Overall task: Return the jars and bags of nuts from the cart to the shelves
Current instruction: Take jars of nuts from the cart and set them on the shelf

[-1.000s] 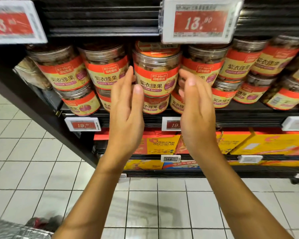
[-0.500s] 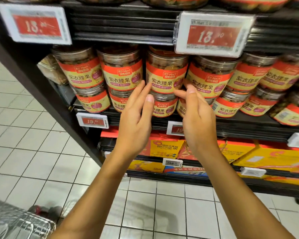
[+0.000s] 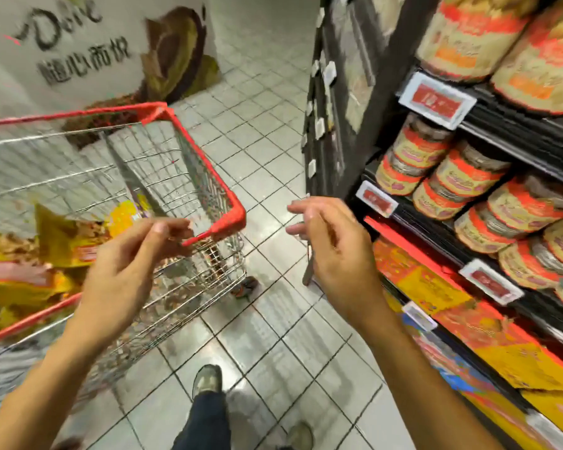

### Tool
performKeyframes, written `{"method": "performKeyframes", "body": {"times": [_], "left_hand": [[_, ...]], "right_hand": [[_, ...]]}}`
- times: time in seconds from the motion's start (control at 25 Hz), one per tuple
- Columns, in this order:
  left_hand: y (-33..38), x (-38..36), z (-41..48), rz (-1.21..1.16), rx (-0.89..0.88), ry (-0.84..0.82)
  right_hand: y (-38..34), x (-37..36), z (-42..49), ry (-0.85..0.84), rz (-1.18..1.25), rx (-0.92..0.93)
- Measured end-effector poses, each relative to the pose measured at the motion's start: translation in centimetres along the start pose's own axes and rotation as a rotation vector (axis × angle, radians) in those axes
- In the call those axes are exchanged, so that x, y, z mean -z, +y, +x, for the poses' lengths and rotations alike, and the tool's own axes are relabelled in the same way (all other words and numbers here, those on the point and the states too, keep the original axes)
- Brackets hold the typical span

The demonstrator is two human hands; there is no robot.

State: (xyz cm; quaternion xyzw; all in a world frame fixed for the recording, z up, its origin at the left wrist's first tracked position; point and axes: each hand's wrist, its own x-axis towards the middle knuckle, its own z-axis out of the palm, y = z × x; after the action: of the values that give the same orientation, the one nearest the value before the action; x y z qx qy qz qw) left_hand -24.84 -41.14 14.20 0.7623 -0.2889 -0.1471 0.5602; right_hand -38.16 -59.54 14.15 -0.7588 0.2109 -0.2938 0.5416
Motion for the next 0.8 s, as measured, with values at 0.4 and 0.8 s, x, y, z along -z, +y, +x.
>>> {"method": "performKeyframes", "body": {"times": [0.4,0.8], "left_hand": [[-18.7,26.6,4.5,0.048,0.69,0.267],[-39.6,17.0,4.6,-0.317,1.425,-0.08]], "right_hand": [[-0.3,-35.8,12.1,-0.755,-0.144,-0.379],[22.7,-45.5,10.7,-1.193,-1.082,-0.708]]}}
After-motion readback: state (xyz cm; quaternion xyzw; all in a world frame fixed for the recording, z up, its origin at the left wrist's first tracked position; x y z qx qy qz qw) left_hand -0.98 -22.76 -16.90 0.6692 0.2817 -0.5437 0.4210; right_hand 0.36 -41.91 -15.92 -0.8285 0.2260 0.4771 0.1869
